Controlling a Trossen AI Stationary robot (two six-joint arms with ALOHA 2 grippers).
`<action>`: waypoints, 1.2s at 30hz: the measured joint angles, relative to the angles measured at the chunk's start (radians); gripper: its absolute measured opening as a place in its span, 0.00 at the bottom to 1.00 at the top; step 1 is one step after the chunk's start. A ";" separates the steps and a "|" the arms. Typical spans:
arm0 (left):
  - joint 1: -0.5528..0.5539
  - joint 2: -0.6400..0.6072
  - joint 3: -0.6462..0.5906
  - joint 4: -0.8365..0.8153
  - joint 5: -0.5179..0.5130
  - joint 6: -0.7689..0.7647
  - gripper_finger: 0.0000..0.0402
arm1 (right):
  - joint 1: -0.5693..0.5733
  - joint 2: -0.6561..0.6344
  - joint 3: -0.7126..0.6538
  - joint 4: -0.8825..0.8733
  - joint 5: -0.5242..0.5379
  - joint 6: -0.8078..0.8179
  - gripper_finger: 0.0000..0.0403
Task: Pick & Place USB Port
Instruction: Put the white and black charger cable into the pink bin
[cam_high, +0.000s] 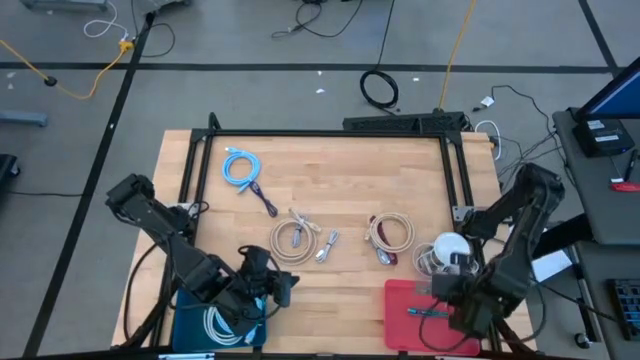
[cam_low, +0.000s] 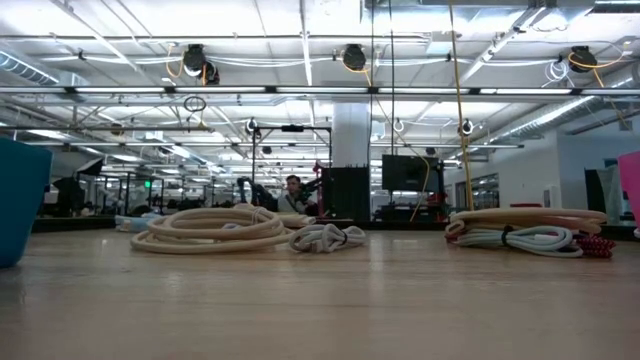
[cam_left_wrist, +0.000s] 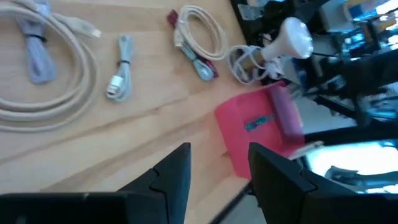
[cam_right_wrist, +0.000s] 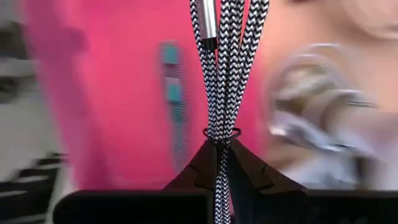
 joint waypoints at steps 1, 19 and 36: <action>-0.002 -0.001 0.000 0.013 -0.001 0.000 0.41 | 0.000 0.015 -0.006 0.035 -0.007 0.002 0.02; -0.025 -0.002 0.000 0.101 -0.027 0.051 0.41 | 0.104 0.100 -0.205 0.464 -0.079 0.105 0.02; -0.026 -0.002 0.000 0.133 -0.028 0.087 0.41 | 0.119 0.100 -0.213 0.540 -0.077 0.081 0.14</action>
